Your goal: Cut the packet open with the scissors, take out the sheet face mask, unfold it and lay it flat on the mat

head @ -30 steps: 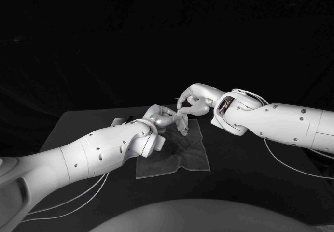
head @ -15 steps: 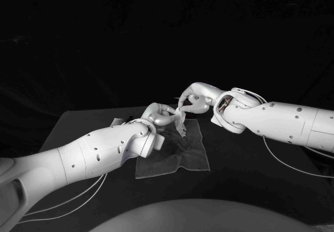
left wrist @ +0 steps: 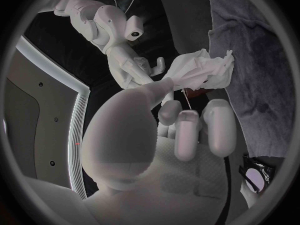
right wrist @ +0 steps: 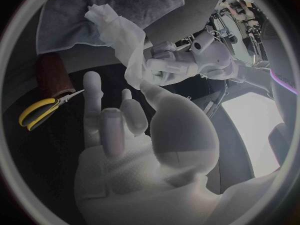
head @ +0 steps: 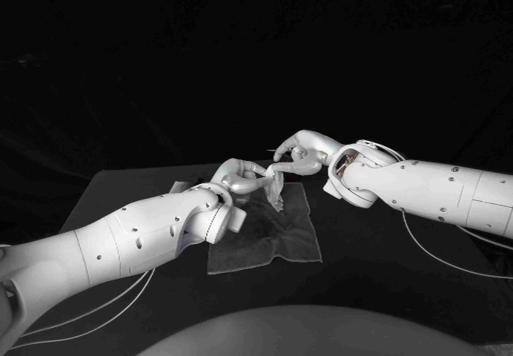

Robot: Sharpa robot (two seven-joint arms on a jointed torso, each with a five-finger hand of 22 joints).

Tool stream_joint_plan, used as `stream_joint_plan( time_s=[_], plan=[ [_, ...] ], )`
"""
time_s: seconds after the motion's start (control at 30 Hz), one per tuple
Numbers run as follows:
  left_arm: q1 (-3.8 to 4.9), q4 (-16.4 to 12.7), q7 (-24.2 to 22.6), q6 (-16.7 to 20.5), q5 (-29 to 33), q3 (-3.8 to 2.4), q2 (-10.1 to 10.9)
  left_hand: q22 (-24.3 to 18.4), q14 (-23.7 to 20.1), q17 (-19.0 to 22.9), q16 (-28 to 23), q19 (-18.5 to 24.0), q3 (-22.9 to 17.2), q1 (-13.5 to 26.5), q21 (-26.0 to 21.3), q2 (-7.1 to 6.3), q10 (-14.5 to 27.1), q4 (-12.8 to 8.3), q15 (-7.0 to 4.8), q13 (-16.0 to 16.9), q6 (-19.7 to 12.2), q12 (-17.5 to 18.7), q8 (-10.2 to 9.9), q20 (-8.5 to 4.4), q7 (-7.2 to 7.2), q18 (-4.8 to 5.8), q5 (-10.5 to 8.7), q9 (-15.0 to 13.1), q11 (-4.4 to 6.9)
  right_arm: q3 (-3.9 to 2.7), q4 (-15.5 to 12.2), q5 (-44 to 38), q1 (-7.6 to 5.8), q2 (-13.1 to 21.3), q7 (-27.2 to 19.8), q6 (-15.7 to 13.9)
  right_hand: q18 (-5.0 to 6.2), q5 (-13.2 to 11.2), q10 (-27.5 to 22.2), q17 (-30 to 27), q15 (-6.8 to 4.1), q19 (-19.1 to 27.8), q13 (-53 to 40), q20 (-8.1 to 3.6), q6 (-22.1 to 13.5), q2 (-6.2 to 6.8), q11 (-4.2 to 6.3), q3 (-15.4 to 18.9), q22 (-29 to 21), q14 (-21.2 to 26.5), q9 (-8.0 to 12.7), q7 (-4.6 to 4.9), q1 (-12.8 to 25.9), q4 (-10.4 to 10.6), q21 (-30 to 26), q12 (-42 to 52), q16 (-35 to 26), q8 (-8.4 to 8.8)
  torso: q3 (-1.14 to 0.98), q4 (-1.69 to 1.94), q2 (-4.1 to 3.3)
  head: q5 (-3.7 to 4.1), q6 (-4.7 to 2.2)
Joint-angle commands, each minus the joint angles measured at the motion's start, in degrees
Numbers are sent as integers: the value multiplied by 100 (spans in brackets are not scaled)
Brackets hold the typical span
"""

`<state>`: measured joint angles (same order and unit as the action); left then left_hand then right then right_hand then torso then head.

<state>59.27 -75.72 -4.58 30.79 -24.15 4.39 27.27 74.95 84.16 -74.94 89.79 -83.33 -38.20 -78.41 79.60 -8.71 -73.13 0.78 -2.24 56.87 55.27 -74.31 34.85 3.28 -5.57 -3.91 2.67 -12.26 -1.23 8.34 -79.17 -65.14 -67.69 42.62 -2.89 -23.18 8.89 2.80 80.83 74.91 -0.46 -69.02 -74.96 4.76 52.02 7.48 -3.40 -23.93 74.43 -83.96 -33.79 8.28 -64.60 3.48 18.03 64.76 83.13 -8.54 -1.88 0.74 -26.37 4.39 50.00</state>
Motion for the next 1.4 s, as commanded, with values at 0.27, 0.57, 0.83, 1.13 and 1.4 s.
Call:
stream_joint_plan(
  time_s=[0.27, 0.57, 0.83, 1.13, 1.4],
  plan=[
    [9, -12, -39, -282, 257, -13, 82, 548, 584, -1506, 21, -4, -81, 136, -2, 21, -62, -17, -38, 12, -65, 36, 46, -26, 24, 73, 24, -364, 39, 0, -417, 2417, 313, 493, -593, -688, 122, 9, -28, 385, 51, 4, -121, 106, 1, -89, -36, 446, -81, -44, 71, 24, 86, 474, -137, 114, 47, 111, 4, -11, 1, 8, 0],
    [11, -35, -35, -334, 280, -16, 151, 550, 584, -1506, 21, -4, -105, 172, 0, 32, -56, -26, -40, 3, -80, 48, 51, -29, 29, 73, 23, -379, 44, 0, -694, 3808, 918, 790, -892, -661, 119, -6, 89, 564, 78, -63, -322, 139, -78, 4, -65, 910, -26, -132, 118, 56, -11, 728, -35, 534, 201, 208, -13, -1, -3, 33, 0],
    [11, -48, -21, -374, 282, -17, 174, 554, 584, -1506, 21, -7, -122, 184, 4, 38, -50, -38, -43, -5, -89, 57, 53, -31, 31, 74, 23, -388, 46, -1, -667, 4497, 1111, 657, -1109, -434, 99, -6, 97, 639, 116, -70, -413, 169, -125, 40, -104, 1203, 77, -147, 122, 90, -151, 791, 116, 725, 281, 246, -14, 2, -7, 35, 0],
    [12, -53, -11, -399, 283, -17, 167, 552, 584, -1506, 21, -5, -128, 188, 2, 36, -49, -45, -43, -5, -92, 58, 55, -33, 31, 74, 23, -391, 47, -2, -564, 4760, 1158, 407, -1136, -216, 108, -5, 71, 651, 133, -22, -435, 190, -60, -46, -113, 1423, 136, -135, 112, 91, -278, 869, 106, 806, 316, 227, 1, 13, -12, 65, 0],
    [15, -46, 0, -403, 283, -18, 175, 556, 584, -1506, 21, -8, -131, 191, 6, 34, -50, -51, -44, -1, -93, 57, 57, -33, 31, 75, 23, -394, 46, -3, -519, 4908, 1164, 276, -1211, -59, 105, -4, 112, 707, 105, -21, -503, 181, 142, -156, -73, 1587, 204, -157, 111, 41, -492, 880, 222, 966, 365, 159, -1, 6, -2, 42, 0]
  ],
)
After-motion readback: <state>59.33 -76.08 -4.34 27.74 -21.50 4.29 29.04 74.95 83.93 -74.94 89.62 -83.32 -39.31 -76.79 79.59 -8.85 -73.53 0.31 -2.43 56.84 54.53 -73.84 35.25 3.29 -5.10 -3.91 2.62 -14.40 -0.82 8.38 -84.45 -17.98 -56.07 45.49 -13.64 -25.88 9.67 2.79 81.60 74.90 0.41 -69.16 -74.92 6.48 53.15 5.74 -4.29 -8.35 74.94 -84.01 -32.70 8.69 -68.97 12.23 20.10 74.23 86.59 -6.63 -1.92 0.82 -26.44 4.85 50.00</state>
